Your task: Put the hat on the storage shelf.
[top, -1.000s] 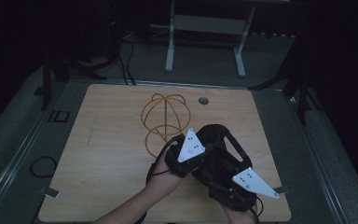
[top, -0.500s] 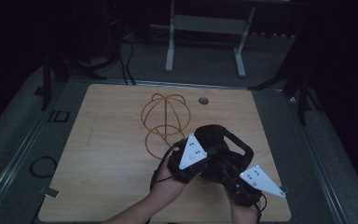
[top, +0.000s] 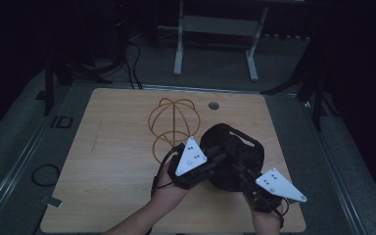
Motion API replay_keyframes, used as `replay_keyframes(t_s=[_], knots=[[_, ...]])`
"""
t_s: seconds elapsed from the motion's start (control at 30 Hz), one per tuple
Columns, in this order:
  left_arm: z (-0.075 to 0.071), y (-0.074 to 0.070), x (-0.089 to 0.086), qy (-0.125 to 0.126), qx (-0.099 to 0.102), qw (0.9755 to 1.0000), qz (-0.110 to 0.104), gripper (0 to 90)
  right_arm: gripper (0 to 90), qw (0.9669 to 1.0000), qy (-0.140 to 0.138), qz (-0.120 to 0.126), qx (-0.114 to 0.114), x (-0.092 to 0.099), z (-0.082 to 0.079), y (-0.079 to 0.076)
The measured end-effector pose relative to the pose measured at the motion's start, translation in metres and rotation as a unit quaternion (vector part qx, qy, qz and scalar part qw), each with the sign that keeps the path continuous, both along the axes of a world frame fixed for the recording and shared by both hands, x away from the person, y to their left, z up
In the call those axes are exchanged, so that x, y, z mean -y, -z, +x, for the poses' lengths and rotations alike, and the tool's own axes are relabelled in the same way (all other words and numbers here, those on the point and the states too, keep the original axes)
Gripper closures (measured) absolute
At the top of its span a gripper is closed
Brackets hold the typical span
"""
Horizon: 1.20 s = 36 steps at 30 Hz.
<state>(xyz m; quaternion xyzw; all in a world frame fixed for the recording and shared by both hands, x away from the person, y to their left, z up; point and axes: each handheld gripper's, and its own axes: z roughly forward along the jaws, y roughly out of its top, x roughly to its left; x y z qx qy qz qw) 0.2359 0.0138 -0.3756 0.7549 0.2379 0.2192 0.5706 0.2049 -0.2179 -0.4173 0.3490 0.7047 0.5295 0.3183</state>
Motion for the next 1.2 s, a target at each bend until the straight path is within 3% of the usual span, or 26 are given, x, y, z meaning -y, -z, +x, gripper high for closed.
replay_keyframes(t_s=[0.13, 0.27, 0.4, 0.53, 0.7, 0.8, 0.93, 0.97, 1.2], knots=[[0.0, 0.001, -0.019, -0.007, -0.001, 0.9999, -0.007, 58.1, 88.0, 0.9999, -0.011, -0.01, 0.007, 0.009, 0.001, -0.012], [0.004, 0.007, -0.038, -0.025, -0.015, 0.9994, -0.017, 47.8, 87.9, 0.9995, -0.016, -0.016, 0.022, 0.015, -0.001, -0.025], [0.005, 0.015, -0.052, -0.029, -0.018, 0.9994, -0.006, 38.9, 87.9, 0.9987, -0.037, -0.017, 0.031, 0.02, 0.002, -0.039], [0.004, 0.025, -0.063, -0.039, -0.027, 0.9989, -0.004, 28.2, 87.9, 0.9974, -0.061, -0.02, 0.033, 0.019, 0.005, -0.054], [0.002, 0.039, -0.079, -0.061, -0.019, 0.9979, -0.007, 10.8, 87.9, 0.9954, -0.087, -0.022, 0.032, 0.011, 0.009, -0.068], [0.001, 0.046, -0.095, -0.087, -0.02, 0.996, -0.007, 2.6, 87.8, 0.9937, -0.103, -0.025, 0.036, 0.005, 0.009, -0.074], [0.001, 0.055, -0.117, -0.117, -0.025, 0.9927, -0.012, 2.5, 87.8, 0.9913, -0.124, -0.02, 0.039, -0.003, 0.012, -0.086], [0.001, 0.06, -0.124, -0.132, -0.024, 0.9909, -0.013, 2.6, 87.9, 0.991, -0.126, -0.02, 0.043, -0.006, 0.012, -0.089], [-0.001, 0.087, -0.156, -0.178, -0.038, 0.9833, 0.004, 2.6, 87.8, 0.9841, -0.168, -0.028, 0.051, -0.028, 0.017, -0.11]])
